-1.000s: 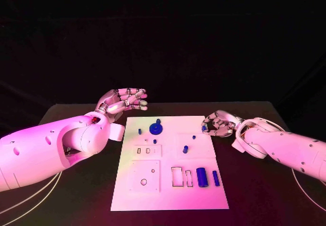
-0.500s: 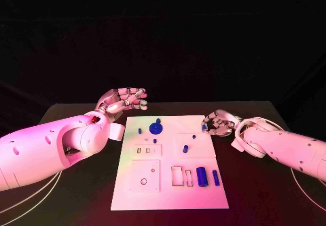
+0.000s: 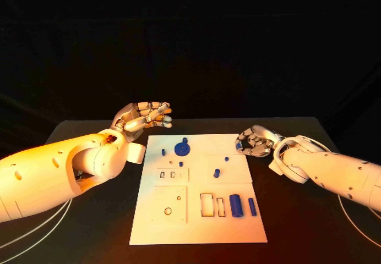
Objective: Assemble the parts on the task board
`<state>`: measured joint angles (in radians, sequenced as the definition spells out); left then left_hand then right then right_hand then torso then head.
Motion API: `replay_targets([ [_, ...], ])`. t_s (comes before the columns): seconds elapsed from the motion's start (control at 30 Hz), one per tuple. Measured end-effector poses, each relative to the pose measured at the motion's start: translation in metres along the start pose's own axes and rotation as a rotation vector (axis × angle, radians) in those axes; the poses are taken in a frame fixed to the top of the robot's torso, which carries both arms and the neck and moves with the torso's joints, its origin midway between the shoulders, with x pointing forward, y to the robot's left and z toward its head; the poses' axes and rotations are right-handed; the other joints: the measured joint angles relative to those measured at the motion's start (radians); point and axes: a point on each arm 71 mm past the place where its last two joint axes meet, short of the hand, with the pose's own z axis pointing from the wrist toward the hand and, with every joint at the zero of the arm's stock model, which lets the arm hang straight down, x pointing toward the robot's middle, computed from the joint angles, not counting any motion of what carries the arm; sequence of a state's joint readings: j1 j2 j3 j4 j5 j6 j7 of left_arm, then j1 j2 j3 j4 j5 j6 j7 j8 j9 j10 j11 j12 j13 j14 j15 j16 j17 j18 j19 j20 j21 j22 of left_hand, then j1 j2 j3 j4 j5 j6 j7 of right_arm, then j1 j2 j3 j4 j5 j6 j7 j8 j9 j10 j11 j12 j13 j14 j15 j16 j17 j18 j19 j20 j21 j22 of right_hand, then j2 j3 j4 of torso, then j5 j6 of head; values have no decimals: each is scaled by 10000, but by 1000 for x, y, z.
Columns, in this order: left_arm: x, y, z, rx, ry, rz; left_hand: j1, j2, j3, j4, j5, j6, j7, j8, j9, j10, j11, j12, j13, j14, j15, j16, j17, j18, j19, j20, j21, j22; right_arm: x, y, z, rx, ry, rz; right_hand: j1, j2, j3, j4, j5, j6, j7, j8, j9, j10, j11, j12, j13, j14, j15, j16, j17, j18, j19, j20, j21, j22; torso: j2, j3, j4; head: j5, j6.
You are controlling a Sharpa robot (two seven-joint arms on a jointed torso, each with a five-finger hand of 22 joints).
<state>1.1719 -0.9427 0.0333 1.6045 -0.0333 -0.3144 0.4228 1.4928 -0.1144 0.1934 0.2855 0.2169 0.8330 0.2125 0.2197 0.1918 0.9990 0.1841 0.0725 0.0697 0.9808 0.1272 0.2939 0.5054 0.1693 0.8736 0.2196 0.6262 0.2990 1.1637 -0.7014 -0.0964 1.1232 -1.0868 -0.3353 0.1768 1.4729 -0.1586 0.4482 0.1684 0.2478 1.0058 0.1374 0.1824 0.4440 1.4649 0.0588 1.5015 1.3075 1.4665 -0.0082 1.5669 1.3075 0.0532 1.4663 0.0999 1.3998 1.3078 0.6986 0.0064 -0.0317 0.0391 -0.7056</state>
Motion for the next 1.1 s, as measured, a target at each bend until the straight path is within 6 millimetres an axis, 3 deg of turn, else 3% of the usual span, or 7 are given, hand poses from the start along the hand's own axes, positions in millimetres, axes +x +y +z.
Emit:
replay_targets([
  [0.23, 0, 0, 0, -4, -6, 3, 0, 0, 29, -29, 0, 0, 0, 0, -1, 0, 0, 0, 0, 0, 0, 0, -1, 1, -37, 36, 0, 0, -2, 12, -1, -150, -644, -69, -107, 125, 124, -119, 38, -1, -1, 1, -2, 36, -36, 0, 0, -16, -48, 0, 0, 0, -1, -69, 0, -1, -7, -4, -1, 22, -9],
  [0.33, -1, 0, 0, -7, -14, 7, 0, 0, 28, -29, 0, 0, 0, 0, -1, 0, 0, 0, 1, 0, 0, 0, -1, 0, -37, 36, 0, -1, -3, 28, 0, -371, -742, -37, -169, 179, 167, -153, -99, -3, -3, 1, -4, 36, -36, 0, -1, -17, -48, 0, -1, 0, -1, -69, 51, -1, -14, -5, -1, 45, -12],
  [0.43, -1, 0, 0, -8, -16, 8, 0, 0, 29, -28, 0, 0, 0, 0, -1, 0, 0, 0, 0, 0, 0, 0, -1, 0, -36, 36, 0, -1, -2, 50, 1, -657, -715, 35, -447, 217, 312, -167, -584, -55, -54, 1, -5, 36, -36, 0, 0, -17, -48, 0, -1, 0, -1, -69, 78, -2, -21, -11, -12, 66, -14],
  [0.57, -1, 0, 0, -13, -6, 3, 0, 0, 28, -28, 0, 0, 0, 0, -2, 0, 0, 0, 0, 0, 0, 0, -2, 0, -36, 36, 0, -1, 4, 81, 1, -975, -503, 139, -493, 242, 312, -167, -626, -57, -56, 2, -5, 36, -36, 0, -1, -17, -48, 0, -1, 0, -1, -69, 78, -2, -28, -20, -23, 77, -3],
  [0.8, 1, 0, 0, -29, 26, -10, 0, 0, 28, -28, 0, 0, 0, 0, -2, 0, 0, 0, 0, 0, 0, -39, 11, 0, -36, 36, 0, -2, 32, 139, 4, -1435, 141, 254, -573, 321, 409, -154, -647, -100, -97, 2, -7, 37, -35, -92, -1, -17, -48, 0, -1, 0, -1, -68, 78, -3, -53, -47, -30, 175, -75],
  [0.93, 1, 0, 0, -41, 43, -19, 0, 0, 28, -28, 0, 0, 0, 0, -1, 0, 0, 0, 0, 0, 0, -39, 12, 0, -36, 36, 5, -1, 48, 163, 6, -1507, 456, 233, -679, 321, 410, -152, -664, -115, -105, 2, -7, 36, -35, -92, -1, -17, -48, 0, -2, 1, -1, -68, 78, -3, -57, -54, -30, 286, -115],
  [1.1, 3, 0, 0, -46, 75, -36, 0, 0, 28, -28, 0, 0, 0, 0, 9, 0, 0, 0, 0, 0, 0, -39, 22, 0, -36, 36, 39, 7, 73, 178, 7, -1334, 894, 241, -745, 257, 466, -149, -540, -149, -105, 2, -7, 37, -35, -92, -1, -17, -48, 0, -2, 1, -1, -68, 39, -4, -64, -72, -45, 345, -145],
])
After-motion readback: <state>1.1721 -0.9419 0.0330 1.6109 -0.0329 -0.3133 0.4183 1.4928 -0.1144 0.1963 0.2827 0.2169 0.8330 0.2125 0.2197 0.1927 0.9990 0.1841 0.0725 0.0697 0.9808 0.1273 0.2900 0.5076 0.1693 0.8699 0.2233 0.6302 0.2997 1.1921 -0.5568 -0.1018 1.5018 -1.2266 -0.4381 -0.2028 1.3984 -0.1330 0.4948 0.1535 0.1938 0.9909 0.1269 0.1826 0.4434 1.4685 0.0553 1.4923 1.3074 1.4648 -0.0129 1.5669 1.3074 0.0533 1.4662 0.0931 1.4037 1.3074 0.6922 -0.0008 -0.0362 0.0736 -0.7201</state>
